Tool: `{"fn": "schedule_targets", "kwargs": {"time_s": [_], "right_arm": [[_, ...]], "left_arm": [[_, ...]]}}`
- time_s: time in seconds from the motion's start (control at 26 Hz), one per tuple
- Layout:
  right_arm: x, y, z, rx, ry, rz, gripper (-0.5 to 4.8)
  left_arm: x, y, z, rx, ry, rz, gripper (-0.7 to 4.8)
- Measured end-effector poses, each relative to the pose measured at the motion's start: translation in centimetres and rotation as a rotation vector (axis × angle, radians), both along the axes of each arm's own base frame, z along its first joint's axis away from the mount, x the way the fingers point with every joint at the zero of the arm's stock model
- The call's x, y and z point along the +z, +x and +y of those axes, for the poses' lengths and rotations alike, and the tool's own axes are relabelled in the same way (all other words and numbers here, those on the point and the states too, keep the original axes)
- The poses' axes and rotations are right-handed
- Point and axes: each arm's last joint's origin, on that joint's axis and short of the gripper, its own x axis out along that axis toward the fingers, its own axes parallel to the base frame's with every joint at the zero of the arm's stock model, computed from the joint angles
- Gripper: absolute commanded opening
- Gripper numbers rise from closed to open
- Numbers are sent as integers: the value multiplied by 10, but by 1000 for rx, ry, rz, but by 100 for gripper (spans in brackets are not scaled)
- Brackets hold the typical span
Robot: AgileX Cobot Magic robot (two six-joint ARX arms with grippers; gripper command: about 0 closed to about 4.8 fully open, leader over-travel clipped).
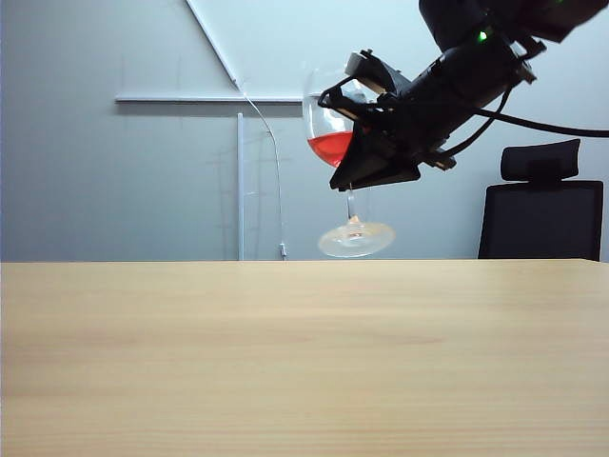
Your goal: Gently pick up the goblet, rotate it counterclockwise for two full turns (viewing from above), and then place it back on the table.
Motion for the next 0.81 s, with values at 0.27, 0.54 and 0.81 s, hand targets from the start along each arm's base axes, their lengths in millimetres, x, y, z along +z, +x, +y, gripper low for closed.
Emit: {"fn": "schedule_targets", "kwargs": {"time_s": [0.27, 0.54, 0.81], "right_arm": [[7, -4, 4, 121, -185, 0, -6], [2, -12, 9, 296, -346, -68, -6], [4, -14, 13, 514, -320, -190, -6]], "left_arm": [[0, 0, 0, 0, 0, 0, -5], [0, 0, 0, 0, -1, 0, -5], [0, 0, 0, 0, 0, -1, -5]]}}
